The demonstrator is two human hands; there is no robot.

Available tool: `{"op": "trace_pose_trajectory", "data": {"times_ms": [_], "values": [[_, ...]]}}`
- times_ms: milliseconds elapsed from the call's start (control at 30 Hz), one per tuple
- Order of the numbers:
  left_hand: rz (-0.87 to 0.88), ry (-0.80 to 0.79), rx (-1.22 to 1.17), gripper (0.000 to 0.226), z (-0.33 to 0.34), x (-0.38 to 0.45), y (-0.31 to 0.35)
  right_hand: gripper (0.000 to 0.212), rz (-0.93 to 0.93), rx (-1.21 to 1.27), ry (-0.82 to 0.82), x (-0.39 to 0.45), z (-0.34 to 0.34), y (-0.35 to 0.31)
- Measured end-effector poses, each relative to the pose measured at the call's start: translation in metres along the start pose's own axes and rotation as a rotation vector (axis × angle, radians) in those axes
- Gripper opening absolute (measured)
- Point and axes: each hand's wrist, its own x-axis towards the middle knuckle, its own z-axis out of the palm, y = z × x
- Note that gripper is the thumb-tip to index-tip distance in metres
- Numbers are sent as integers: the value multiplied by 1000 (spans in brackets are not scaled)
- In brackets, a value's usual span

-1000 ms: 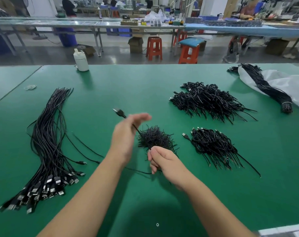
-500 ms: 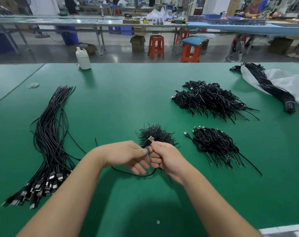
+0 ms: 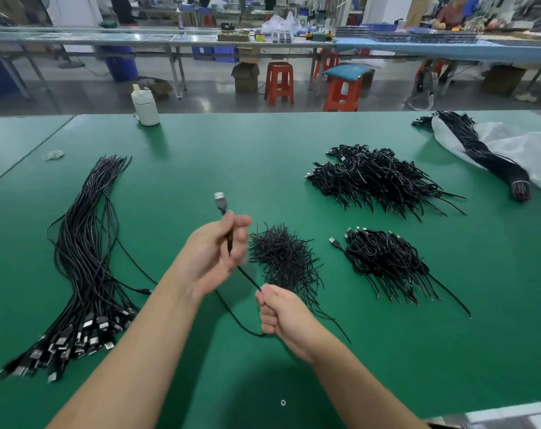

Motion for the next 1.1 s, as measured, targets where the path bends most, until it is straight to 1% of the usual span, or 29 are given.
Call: {"op": "trace_pose_trajectory", "data": {"times_ms": [33, 100, 133, 167, 200, 233, 267, 300, 333, 400, 433, 500, 533, 567, 600, 633, 667, 700, 733, 767, 800, 833, 900, 1000, 1033, 1067, 1100], "values": [[-77, -140, 150, 34, -2, -5, 2, 31, -1, 72, 33, 2, -3, -2], [-264, -430, 557, 38, -7, -13, 3, 33, -15, 159, 69, 5, -8, -9], [-370, -499, 749, 40, -9, -15, 0, 35, -27, 172, 71, 6, -10, -14], [-462, -494, 902, 41, -9, -16, -5, 35, -37, 175, 65, 7, -10, -18], [-519, -430, 1004, 41, -7, -15, -10, 34, -45, 173, 58, 6, -9, -22], [-522, -332, 1066, 41, -4, -13, -16, 34, -52, 162, 51, 6, -8, -25], [-469, -222, 1091, 40, -3, -9, -22, 35, -60, 148, 47, 5, -6, -28], [-377, -111, 1062, 40, -1, -5, -27, 35, -70, 135, 42, 4, -6, -30], [-269, 1, 970, 39, 1, -1, -31, 35, -80, 124, 36, 3, -5, -30], [-77, 211, 623, 38, 6, 8, -37, 35, -86, 97, 13, 1, -3, -28], [-15, 279, 412, 39, 9, 12, -37, 35, -79, 66, 1, 1, -2, -26], [42, 317, 19, 43, 12, 17, -33, 36, -46, -5, -23, 0, 2, -18], [49, 304, -115, 43, 14, 18, -29, 37, -22, -17, -35, -1, 3, -14], [50, 285, -181, 41, 15, 18, -25, 37, 1, 0, -45, -1, 4, -10], [44, 252, -179, 38, 15, 16, -20, 37, 25, 55, -46, -1, 4, -8], [26, 191, -133, 35, 13, 13, -16, 38, 52, 150, -35, 0, 2, -7], [-12, 84, -50, 34, 10, 9, -13, 38, 76, 259, -19, 1, -1, -8], [-73, -63, 76, 36, 8, 3, -11, 39, 94, 350, -4, 3, -4, -9], [-142, -222, 251, 38, 5, -3, -8, 39, 101, 396, 9, 5, -7, -12], [-206, -360, 452, 39, 3, -8, -7, 39, 97, 389, 17, 7, -8, -15], [-262, -442, 639, 41, 1, -11, -6, 40, 86, 352, 18, 8, -9, -19], [-312, -463, 780, 42, 0, -12, -6, 41, 72, 309, 16, 9, -9, -23], [-389, -402, 987, 43, 3, -11, -8, 39, 49, 244, 4, 9, -9, -30], [-484, -260, 1280, 40, 5, -12, -11, 31, 22, 148, -17, 9, -9, -39], [-487, -199, 1316, 40, 4, -12, -13, 30, 14, 127, -22, 8, -10, -39], [-455, -118, 1296, 39, 4, -11, -16, 30, 7, 121, -26, 6, -11, -39], [-388, -11, 1220, 38, 5, -8, -19, 29, -1, 118, -30, 3, -11, -38]]}}
